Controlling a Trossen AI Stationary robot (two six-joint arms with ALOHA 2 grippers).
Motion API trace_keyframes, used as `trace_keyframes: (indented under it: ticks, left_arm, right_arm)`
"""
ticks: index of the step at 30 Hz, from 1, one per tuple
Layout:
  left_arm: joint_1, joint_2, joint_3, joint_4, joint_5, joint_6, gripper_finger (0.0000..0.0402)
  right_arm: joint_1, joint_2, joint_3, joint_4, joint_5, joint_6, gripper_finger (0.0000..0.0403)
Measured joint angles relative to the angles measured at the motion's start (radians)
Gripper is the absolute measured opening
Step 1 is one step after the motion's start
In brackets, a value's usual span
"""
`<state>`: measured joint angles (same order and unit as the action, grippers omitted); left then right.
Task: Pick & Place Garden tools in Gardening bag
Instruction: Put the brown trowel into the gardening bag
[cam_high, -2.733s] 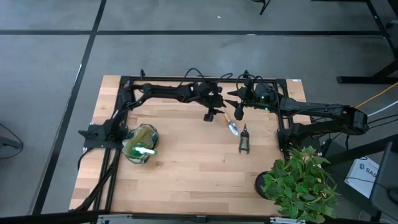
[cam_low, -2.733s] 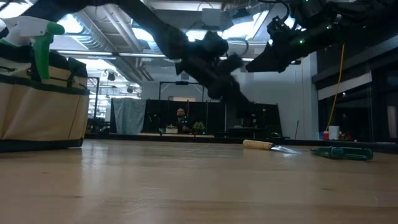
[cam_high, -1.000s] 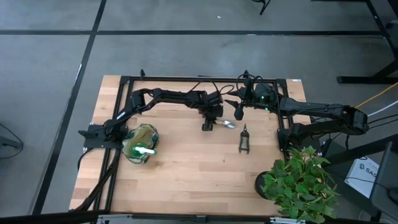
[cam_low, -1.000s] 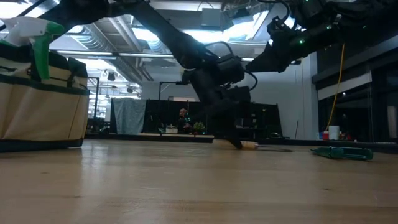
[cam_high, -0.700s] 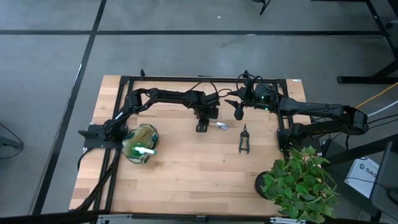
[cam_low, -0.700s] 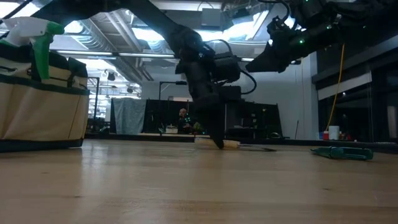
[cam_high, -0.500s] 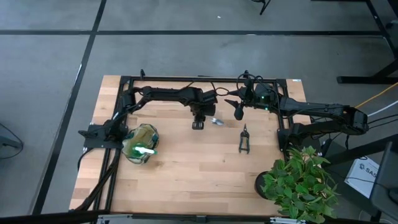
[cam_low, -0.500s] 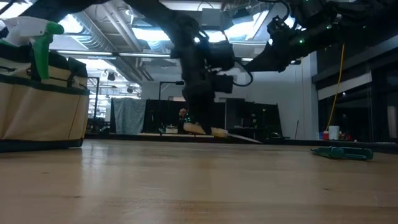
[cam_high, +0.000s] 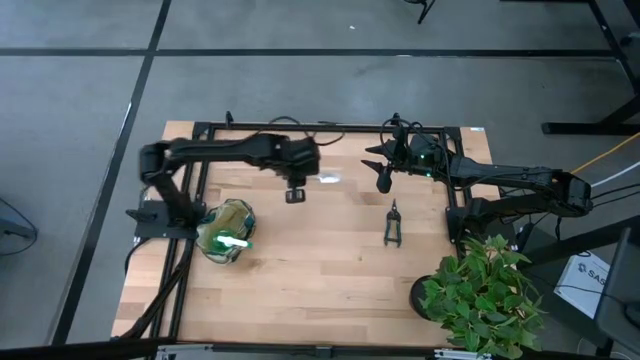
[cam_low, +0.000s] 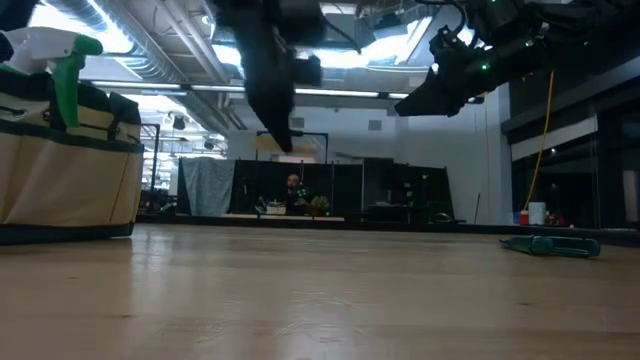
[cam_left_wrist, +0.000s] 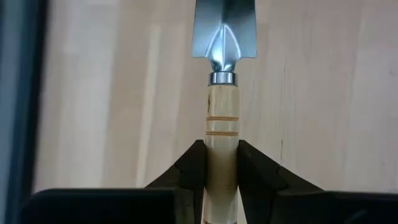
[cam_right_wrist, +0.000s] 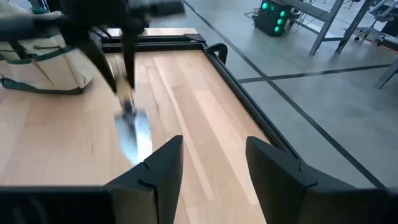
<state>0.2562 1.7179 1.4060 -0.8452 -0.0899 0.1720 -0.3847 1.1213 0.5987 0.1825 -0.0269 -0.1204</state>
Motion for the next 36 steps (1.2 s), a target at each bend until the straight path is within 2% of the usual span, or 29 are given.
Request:
trace_keyframes:
  ticks: [9,14,18,22,28,36]
  left_arm:
    - [-0.103,-0.332,-0.139,-0.068,-0.176,-0.173,0.0063]
    - [-0.186,-0.460,-0.142,-0.203,-0.290,-0.311,0.0063]
    - [-0.247,-0.534,-0.142,-0.291,-0.312,-0.446,0.0063]
    - [-0.317,-0.583,-0.142,-0.400,-0.259,-0.620,0.0064]
    - [-0.430,-0.631,-0.142,-0.540,-0.081,-0.894,0.0065]
    - [-0.576,-0.681,-0.142,-0.616,0.083,-1.226,0.0066]
  right_arm:
    - [0.000,0.000,0.000,0.000,0.000,0.000,0.0179]
    - [0.000,0.000,0.000,0.000,-0.002,0.000,0.0179]
    - [0.000,0.000,0.000,0.000,-0.002,0.000,0.0179]
    - [0.000,0.000,0.000,0.000,-0.002,0.000,0.0179]
    - [0.000,0.000,0.000,0.000,-0.002,0.000,0.0179]
    - [0.000,0.000,0.000,0.000,-0.001,0.000,0.0179]
